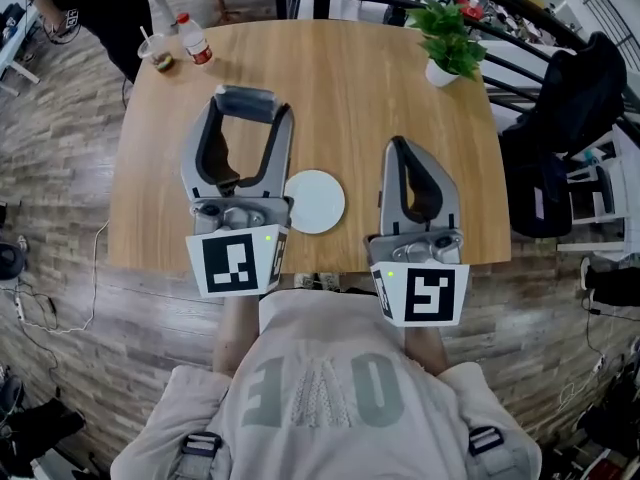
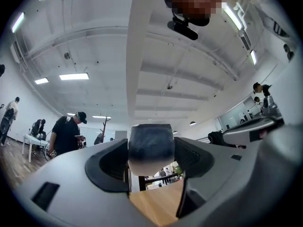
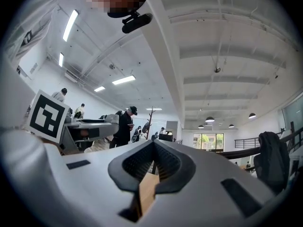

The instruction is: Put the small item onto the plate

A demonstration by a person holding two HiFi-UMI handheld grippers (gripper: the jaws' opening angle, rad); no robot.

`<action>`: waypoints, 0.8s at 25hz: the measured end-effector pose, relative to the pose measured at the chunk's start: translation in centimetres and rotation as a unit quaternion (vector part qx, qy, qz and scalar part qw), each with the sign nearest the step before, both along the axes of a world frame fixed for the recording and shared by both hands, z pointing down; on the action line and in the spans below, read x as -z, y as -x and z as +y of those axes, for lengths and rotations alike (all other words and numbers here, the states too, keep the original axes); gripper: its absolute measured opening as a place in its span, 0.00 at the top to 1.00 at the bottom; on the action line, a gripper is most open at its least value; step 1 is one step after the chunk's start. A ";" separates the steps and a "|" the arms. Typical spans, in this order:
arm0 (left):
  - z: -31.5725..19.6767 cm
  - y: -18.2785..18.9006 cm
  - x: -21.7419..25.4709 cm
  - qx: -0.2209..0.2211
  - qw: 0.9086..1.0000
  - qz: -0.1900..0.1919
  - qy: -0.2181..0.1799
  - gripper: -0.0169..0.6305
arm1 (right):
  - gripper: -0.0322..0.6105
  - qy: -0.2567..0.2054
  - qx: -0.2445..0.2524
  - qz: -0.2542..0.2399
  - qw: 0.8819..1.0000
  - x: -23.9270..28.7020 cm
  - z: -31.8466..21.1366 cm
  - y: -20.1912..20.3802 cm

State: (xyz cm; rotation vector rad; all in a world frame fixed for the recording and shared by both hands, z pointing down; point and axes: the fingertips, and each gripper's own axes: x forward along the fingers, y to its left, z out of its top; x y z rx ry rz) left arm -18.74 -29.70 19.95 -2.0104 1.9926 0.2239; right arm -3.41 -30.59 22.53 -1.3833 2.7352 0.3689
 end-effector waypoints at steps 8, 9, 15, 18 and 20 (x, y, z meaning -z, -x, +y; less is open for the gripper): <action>-4.3 -1.8 -9.2 -0.052 0.983 0.010 0.174 0.50 | 0.92 0.031 -0.024 0.014 0.999 -2.0 -0.2 -1.4; -4.6 -2.0 -10.5 -0.057 0.980 0.011 0.191 0.50 | 0.92 0.035 -0.028 0.016 0.999 -2.3 -0.1 -1.6; -5.3 -3.7 -17.1 -0.084 0.959 0.003 0.272 0.50 | 0.92 0.058 -0.055 0.027 0.996 -3.9 0.3 -2.9; -5.4 -4.8 -21.0 -0.102 0.940 0.003 0.326 0.50 | 0.92 0.074 -0.072 0.029 0.994 -4.9 0.7 -4.1; -5.3 -5.5 -23.9 -0.108 0.925 -0.001 0.364 0.50 | 0.92 0.084 -0.084 0.032 0.992 -5.6 0.9 -4.9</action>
